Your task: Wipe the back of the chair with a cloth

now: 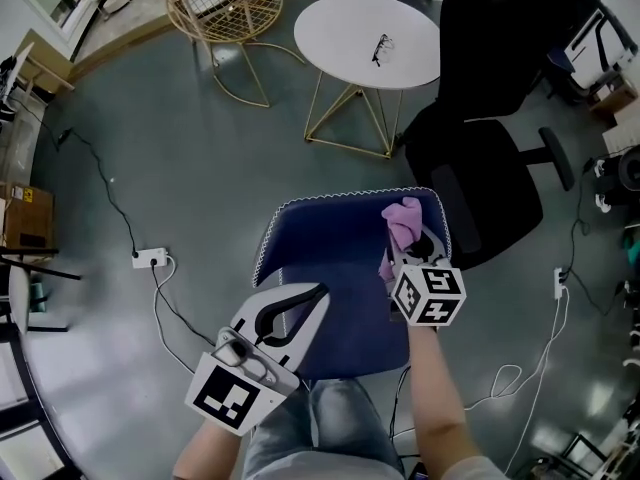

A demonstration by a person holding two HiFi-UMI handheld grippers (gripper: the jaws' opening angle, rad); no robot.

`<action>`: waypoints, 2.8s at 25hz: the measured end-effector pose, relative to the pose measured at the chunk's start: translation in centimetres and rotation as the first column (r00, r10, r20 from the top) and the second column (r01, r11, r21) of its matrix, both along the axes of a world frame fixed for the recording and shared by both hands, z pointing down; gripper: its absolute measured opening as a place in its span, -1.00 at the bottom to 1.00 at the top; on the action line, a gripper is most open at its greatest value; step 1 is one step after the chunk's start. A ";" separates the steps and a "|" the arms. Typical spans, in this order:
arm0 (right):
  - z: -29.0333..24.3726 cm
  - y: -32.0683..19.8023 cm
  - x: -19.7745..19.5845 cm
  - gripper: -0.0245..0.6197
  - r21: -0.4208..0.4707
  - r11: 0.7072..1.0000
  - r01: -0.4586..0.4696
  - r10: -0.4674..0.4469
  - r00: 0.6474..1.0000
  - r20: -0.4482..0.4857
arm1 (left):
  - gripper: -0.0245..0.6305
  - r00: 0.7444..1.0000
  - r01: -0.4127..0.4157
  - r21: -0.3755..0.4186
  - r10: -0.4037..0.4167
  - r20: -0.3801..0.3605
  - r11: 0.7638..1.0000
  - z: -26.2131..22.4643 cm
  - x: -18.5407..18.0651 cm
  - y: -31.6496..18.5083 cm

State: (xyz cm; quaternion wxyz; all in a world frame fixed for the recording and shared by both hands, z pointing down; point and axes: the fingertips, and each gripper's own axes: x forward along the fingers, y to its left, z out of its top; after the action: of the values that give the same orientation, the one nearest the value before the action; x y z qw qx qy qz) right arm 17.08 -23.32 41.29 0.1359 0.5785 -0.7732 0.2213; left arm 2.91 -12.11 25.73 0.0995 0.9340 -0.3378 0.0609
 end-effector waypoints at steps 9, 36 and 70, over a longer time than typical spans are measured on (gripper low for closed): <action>0.9 0.0 3.8 -0.54 -0.027 0.998 -0.064 0.064 0.998 -0.008 | -0.88 1.000 -0.009 0.004 0.009 0.000 1.000 0.2 0.7 -0.5; 1.2 0.5 5.5 -0.55 0.241 0.964 -0.113 0.134 0.988 -0.071 | -0.88 0.998 -0.069 0.020 0.069 0.000 0.997 6.5 2.2 1.2; 8.0 2.0 2.8 -0.54 0.194 0.981 -0.024 0.071 0.968 -0.239 | -0.88 0.999 -0.032 0.029 0.032 0.010 0.999 9.6 0.5 3.1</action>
State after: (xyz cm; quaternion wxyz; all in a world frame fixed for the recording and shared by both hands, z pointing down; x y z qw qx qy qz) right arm 19.85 -21.32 49.29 0.1693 0.6300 -0.7540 0.0769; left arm 3.37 -9.02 35.34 0.0833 0.9402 -0.3243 0.0621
